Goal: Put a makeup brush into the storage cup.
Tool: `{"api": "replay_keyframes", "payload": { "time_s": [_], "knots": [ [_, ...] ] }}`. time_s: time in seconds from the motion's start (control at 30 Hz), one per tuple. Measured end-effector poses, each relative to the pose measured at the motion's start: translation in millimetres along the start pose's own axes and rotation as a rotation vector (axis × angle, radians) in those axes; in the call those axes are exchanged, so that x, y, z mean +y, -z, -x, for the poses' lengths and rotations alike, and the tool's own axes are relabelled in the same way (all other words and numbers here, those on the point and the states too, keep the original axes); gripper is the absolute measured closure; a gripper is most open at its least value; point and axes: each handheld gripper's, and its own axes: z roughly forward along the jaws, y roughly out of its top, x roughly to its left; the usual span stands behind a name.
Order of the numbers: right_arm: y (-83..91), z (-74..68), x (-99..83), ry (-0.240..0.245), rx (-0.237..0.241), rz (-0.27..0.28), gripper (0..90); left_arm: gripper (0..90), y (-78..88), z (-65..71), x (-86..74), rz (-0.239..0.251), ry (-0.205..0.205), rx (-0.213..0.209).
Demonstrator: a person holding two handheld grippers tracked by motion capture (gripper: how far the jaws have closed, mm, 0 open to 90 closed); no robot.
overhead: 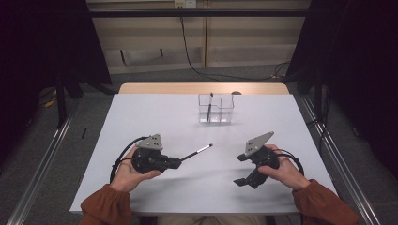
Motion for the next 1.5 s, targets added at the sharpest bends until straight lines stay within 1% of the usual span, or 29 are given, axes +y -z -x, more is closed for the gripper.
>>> {"api": "replay_keyframes", "payload": {
  "time_s": [0.07, 0.1, 0.13, 0.2, 0.23, 0.3, 0.4, 0.43, 0.5, 0.57, 0.63, 0.67, 0.7, 0.73, 0.77, 0.8, 0.83, 0.93, 1.0, 1.07, 1.13, 1.2, 1.23, 1.27, 1.33, 1.37, 1.43, 1.5],
  "knots": [
    [0.7, -0.5, -0.2, -0.006, 0.004, 0.017, 9.1, 83.8, -1.0, 0.1, -1.4, 0.018, 0.003, -0.005],
    [0.9, -0.2, -0.2, -0.003, -0.002, 0.031, 9.1, 83.8, -2.6, 0.4, -2.5, 0.028, -0.001, -0.005],
    [1.3, 0.0, -0.2, -0.005, 0.003, 0.036, 9.2, 83.8, -3.5, 0.6, -2.9, 0.031, -0.003, -0.007],
    [0.9, 0.2, -0.5, -0.015, 0.035, 0.037, 7.7, 83.8, -4.4, 1.6, -2.3, 0.041, -0.005, -0.007],
    [0.6, 0.1, -0.5, -0.02, 0.047, 0.041, 7.7, 83.8, -4.3, 1.8, -2.1, 0.056, -0.003, -0.009],
    [-0.2, -0.3, -0.2, -0.012, 0.049, 0.038, 7.4, 83.8, -3.3, 2.4, -1.6, 0.083, -0.002, -0.01],
    [-1.7, -0.1, -0.2, -0.008, 0.065, 0.036, 6.0, 83.8, -3.8, 2.5, -2.7, 0.12, -0.001, 0.0],
    [-2.1, 0.0, -0.4, -0.006, 0.066, 0.036, 6.0, 83.8, -4.3, 2.8, -3.4, 0.138, 0.0, 0.013],
    [-2.5, 0.1, -0.4, -0.008, 0.06, 0.049, 5.4, 83.8, -5.8, 2.8, -4.7, 0.176, 0.005, 0.018],
    [-2.2, 0.2, -0.6, -0.011, 0.053, 0.063, 5.3, 83.8, -5.9, 2.7, -4.9, 0.188, 0.005, 0.022],
    [-0.9, 0.1, -1.0, -0.019, 0.034, 0.095, 5.0, 83.8, -6.3, 3.0, -5.1, 0.213, 0.0, 0.029],
    [-0.2, 0.7, -1.2, -0.022, 0.031, 0.105, 4.8, 83.8, -6.3, 3.0, -5.1, 0.222, -0.002, 0.023],
    [0.4, 1.2, -1.6, -0.026, 0.033, 0.114, 4.7, 83.8, -6.2, 3.5, -5.1, 0.233, -0.011, 0.035],
    [1.0, 1.5, -2.1, -0.031, 0.031, 0.131, 4.6, 83.8, -6.1, 3.6, -5.0, 0.235, -0.013, 0.036],
    [1.3, 1.8, -2.4, -0.029, 0.023, 0.142, 4.4, 83.8, -6.6, 3.6, -5.0, 0.245, -0.016, 0.03],
    [1.2, 1.7, -2.6, -0.028, 0.011, 0.153, 4.0, 83.8, -7.1, 4.3, -5.1, 0.255, -0.021, 0.038],
    [1.2, 1.5, -3.0, -0.033, 0.0, 0.167, 3.8, 83.8, -7.7, 4.8, -5.1, 0.262, -0.017, 0.034],
    [0.3, 0.7, -3.5, -0.042, -0.017, 0.218, 3.1, 83.7, -8.6, 5.9, -4.7, 0.276, -0.014, 0.028],
    [-0.2, 0.1, -3.5, -0.048, -0.025, 0.245, 2.7, 83.7, -9.2, 7.2, -4.2, 0.283, -0.022, 0.036],
    [-0.7, -0.5, -3.3, -0.053, -0.023, 0.273, 2.6, 83.7, -9.6, 8.2, -3.7, 0.287, -0.023, 0.031],
    [-1.0, -1.3, -3.1, -0.058, -0.039, 0.305, 2.1, 83.7, -10.7, 9.3, -3.1, 0.299, -0.022, 0.023],
    [-1.2, -1.6, -2.9, -0.057, -0.053, 0.331, 1.8, 83.7, -11.6, 11.2, -2.4, 0.307, -0.028, 0.029],
    [-1.1, -2.1, -2.7, -0.056, -0.065, 0.338, 1.7, 83.7, -11.8, 11.5, -1.9, 0.304, -0.032, 0.02],
    [-1.2, -2.6, -2.6, -0.054, -0.075, 0.35, 1.7, 83.7, -12.5, 12.4, -1.6, 0.308, -0.033, 0.022],
    [-1.5, -3.2, -2.7, -0.046, -0.097, 0.386, 1.7, 83.7, -13.5, 13.2, -1.2, 0.31, -0.036, 0.021],
    [-1.6, -3.2, -2.5, -0.042, -0.101, 0.393, 1.7, 83.7, -14.0, 13.6, -1.1, 0.314, -0.038, 0.024],
    [-1.3, -3.2, -2.0, -0.043, -0.102, 0.421, 1.8, 83.7, -14.1, 14.0, -0.9, 0.316, -0.042, 0.022],
    [-1.0, -2.7, -1.3, -0.033, -0.107, 0.453, 1.6, 83.7, -14.6, 15.4, -1.1, 0.319, -0.045, 0.02]
  ]
}}
